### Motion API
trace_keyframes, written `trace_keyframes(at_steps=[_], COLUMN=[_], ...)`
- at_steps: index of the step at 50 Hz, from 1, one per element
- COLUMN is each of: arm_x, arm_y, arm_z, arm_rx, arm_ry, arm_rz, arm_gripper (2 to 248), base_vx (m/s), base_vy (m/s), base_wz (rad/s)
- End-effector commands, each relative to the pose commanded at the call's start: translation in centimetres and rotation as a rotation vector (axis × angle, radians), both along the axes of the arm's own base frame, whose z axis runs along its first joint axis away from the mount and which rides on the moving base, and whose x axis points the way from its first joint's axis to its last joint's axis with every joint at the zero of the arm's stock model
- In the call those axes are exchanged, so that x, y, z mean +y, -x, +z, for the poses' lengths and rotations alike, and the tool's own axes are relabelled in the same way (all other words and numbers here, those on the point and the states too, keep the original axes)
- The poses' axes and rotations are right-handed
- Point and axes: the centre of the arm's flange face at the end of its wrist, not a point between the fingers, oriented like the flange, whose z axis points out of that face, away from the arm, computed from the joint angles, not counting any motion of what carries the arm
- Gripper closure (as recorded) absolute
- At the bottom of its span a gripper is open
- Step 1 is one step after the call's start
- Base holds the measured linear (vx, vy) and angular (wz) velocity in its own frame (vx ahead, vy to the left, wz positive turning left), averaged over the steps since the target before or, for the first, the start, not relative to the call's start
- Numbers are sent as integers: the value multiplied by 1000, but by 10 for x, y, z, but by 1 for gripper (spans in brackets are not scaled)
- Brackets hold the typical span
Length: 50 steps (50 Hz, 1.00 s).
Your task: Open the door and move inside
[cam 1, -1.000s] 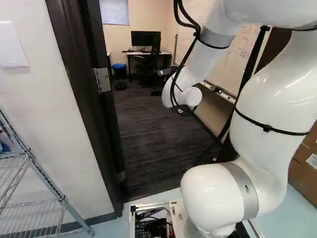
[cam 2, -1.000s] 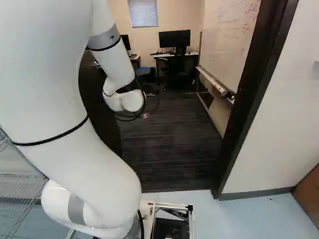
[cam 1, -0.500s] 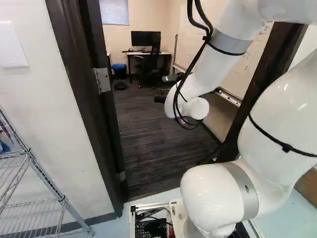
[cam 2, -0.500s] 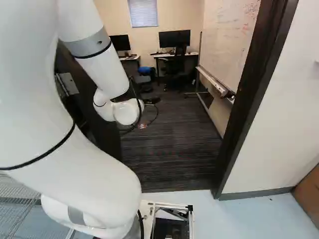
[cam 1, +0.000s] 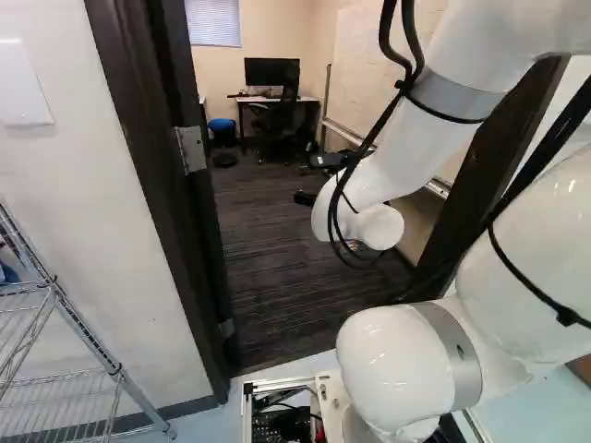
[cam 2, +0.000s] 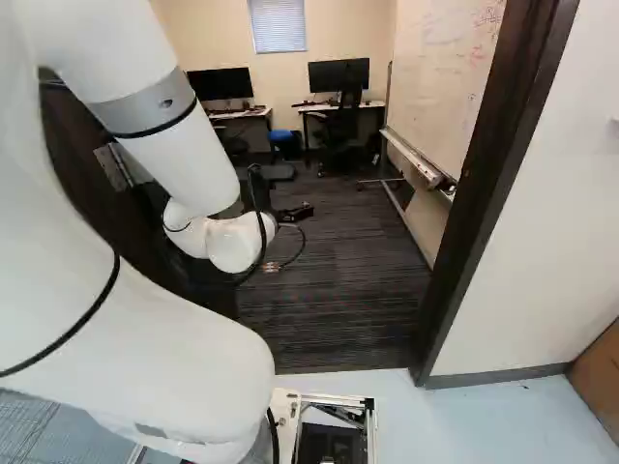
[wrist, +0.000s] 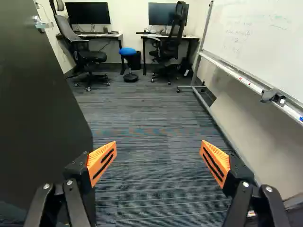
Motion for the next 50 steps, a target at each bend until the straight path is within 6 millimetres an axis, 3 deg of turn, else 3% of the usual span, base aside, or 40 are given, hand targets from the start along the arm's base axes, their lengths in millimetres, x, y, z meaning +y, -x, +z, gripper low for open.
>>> trace_keyframes(at_steps=[24, 50], arm_x=[-3, -3], arm_y=[28, 33], arm_z=[-11, -14], arm_rx=[5, 6], arm_ry=[-14, -17], arm_rz=[-35, -42], arm_gripper=[3, 3], base_vx=[0, 1], base_vy=[0, 0], base_wz=[0, 0])
